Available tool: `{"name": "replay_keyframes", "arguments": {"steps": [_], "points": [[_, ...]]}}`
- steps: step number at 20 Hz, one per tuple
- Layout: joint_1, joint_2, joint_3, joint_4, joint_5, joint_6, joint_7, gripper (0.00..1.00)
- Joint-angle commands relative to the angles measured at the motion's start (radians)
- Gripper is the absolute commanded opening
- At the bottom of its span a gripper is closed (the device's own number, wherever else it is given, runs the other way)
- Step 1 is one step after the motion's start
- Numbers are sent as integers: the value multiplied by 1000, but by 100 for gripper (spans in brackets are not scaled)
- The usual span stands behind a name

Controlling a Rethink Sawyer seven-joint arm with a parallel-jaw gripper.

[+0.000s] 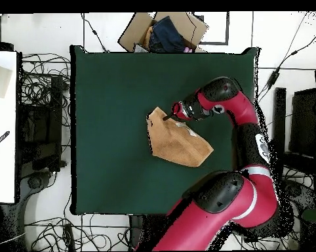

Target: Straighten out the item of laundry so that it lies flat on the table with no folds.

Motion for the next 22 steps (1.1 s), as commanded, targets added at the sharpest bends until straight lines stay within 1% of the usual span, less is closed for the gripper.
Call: {"name": "replay_keyframes", "arguments": {"steps": [1,7,11,17,22], "points": [[-6,-21,90,193,-5,-98,-128,100],[-12,-86,96,278,-24,-184,-120,100],[-16,-110,101,317,-27,-219,-100,100],[-1,-104,100,302,-33,-230,-97,100],[1,-99,102,314,-37,-264,-98,100]]}}
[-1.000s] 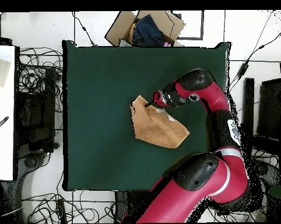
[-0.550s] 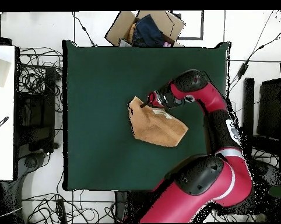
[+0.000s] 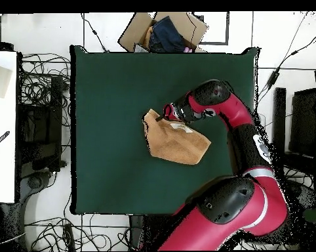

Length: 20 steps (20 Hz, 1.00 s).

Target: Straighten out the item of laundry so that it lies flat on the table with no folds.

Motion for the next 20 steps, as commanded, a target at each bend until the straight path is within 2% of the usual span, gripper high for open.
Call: {"name": "replay_keyframes", "arguments": {"steps": [1,11,20], "points": [[11,5,78,112,-31,-99,-98,100],[10,-5,77,133,-41,-129,-98,100],[9,0,86,161,-50,-218,-97,100]]}}
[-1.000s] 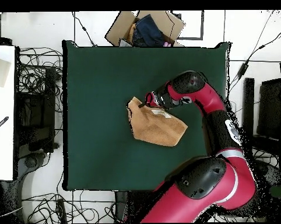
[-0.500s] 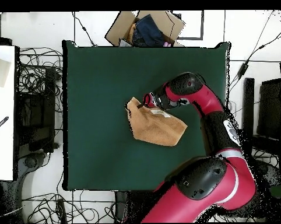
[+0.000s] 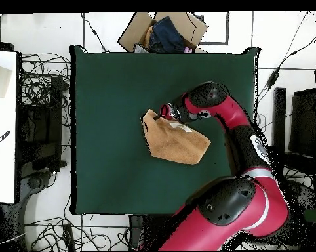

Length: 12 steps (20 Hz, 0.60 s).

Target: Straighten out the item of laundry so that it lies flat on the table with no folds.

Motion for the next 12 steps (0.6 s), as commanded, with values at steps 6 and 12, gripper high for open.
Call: {"name": "replay_keyframes", "arguments": {"steps": [6,12], "points": [[1,11,85,136,-54,-169,-96,100],[8,5,84,144,-56,-179,-86,100]]}}
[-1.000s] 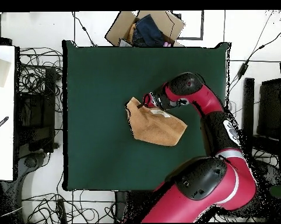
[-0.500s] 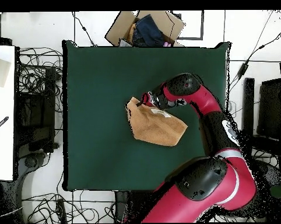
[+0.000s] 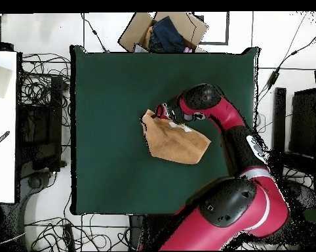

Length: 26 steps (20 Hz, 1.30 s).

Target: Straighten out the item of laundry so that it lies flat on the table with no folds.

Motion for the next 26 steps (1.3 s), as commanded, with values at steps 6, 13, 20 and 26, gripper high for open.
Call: {"name": "replay_keyframes", "arguments": {"steps": [6,13,20,26], "points": [[15,4,61,98,-55,-95,-78,100],[30,-55,40,150,-74,-121,-42,100],[33,-73,39,181,-54,-103,-21,100],[16,-80,51,236,-19,-123,10,100]]}}
